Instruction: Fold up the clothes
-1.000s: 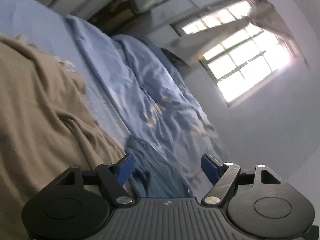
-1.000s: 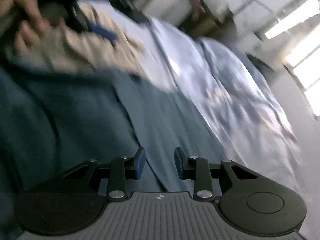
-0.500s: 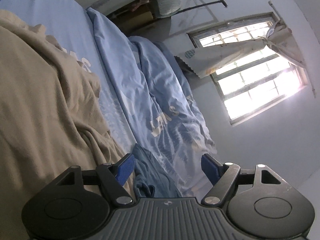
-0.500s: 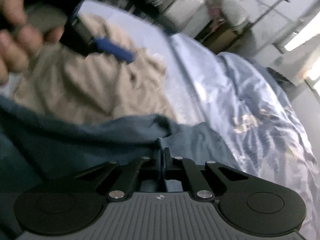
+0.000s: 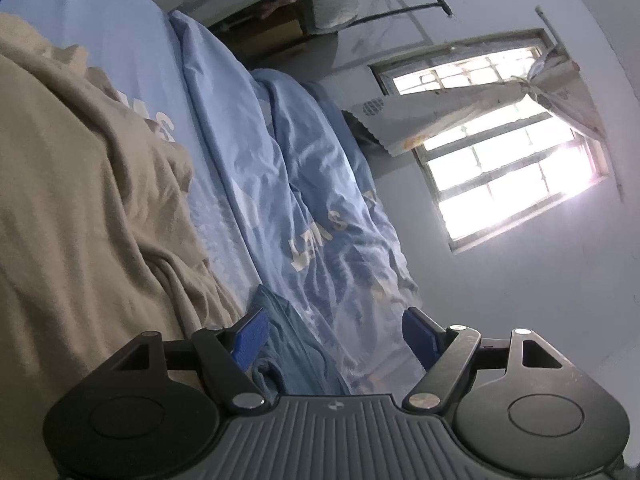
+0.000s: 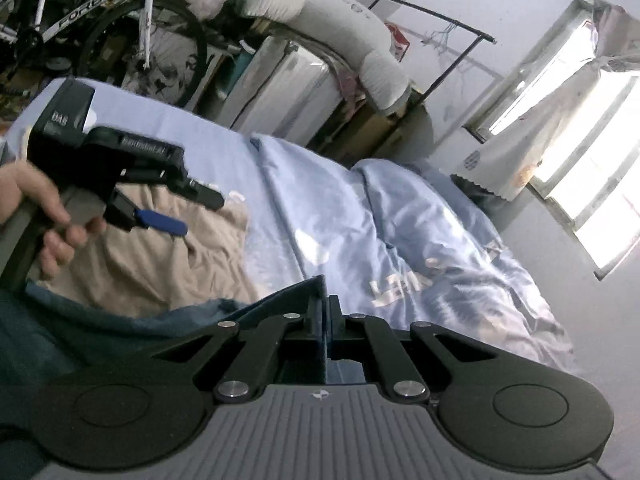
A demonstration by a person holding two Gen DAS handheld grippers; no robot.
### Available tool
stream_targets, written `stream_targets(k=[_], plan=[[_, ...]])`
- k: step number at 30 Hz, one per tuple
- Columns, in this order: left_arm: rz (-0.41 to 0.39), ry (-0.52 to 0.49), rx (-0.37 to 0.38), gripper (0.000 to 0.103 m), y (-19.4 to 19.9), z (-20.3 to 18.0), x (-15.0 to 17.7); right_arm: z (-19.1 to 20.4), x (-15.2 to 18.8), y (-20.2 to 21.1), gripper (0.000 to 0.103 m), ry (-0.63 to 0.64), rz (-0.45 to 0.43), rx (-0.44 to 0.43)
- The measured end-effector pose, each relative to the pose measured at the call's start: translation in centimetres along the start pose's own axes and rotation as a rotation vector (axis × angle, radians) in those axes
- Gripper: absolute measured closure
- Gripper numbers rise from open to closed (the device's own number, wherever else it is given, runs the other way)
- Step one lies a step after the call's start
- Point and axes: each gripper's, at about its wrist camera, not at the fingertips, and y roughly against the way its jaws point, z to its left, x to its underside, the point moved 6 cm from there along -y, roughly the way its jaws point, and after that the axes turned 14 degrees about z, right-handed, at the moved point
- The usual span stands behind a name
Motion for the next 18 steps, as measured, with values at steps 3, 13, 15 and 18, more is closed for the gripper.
stream_targets(k=[3, 13, 15, 18], plan=[[0.004, -0.006, -0.007, 0.029, -0.1, 0.1, 0.0, 0.3, -0.3, -3.2, 0.102, 0.035, 0.048, -0.048], [0.007, 0.042, -0.012, 0.029, -0.1, 1.5, -0.7, -0.3, -1.4, -16.2, 0.102, 0.095, 0.165, -0.103], [0.010, 0.050, -0.007, 0.029, -0.1, 1.6, -0.7, -0.8, -1.4, -18.0, 0.102, 0.096, 0.186, -0.102], [0.015, 0.051, -0.005, 0.029, -0.2, 1.8, -0.9, -1.2, -1.5, -21.2, 0.102, 0.095, 0.236, -0.115]])
